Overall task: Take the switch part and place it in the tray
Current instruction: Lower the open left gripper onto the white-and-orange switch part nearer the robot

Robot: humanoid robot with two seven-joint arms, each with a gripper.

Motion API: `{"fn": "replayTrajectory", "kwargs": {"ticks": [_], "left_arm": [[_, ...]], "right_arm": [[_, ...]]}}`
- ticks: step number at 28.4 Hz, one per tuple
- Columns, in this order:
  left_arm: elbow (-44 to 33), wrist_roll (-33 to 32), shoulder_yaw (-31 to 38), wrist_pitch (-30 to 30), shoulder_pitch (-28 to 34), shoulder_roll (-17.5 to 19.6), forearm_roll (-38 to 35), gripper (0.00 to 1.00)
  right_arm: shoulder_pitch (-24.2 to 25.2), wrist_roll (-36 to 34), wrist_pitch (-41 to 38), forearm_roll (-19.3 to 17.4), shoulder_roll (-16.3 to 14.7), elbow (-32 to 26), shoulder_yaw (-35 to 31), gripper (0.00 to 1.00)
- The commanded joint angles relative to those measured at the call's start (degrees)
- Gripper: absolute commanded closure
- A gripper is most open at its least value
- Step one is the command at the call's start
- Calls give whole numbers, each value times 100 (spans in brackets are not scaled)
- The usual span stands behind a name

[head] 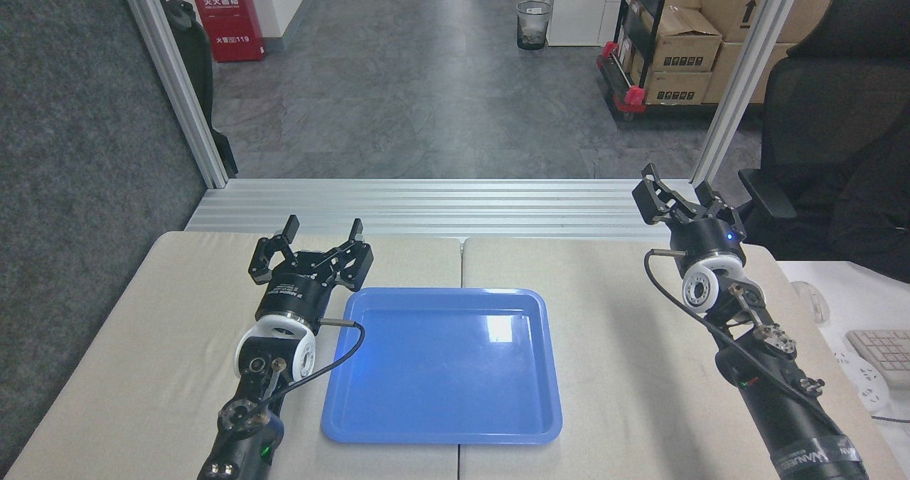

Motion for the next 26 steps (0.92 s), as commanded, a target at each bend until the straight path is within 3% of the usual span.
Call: {"fn": "replayTrajectory", "kwargs": {"ticks": [1,8,12,19,26], "left_arm": [[198,44,36,-42,357,731,9,0],[435,237,36,-94,313,872,9,0],[427,229,36,-401,567,977,-26,0],[532,237,10,-437,919,1074,-61,0],[1270,457,-7,-446,779,1223,-105,0]], "right_arm": [[6,-1,0,0,1,0,0,1],[-3,-1,0,0,1,0,0,1],[-3,-1,0,0,1,0,0,1],[6,-1,0,0,1,0,0,1],[6,-1,0,0,1,0,0,1]]}}
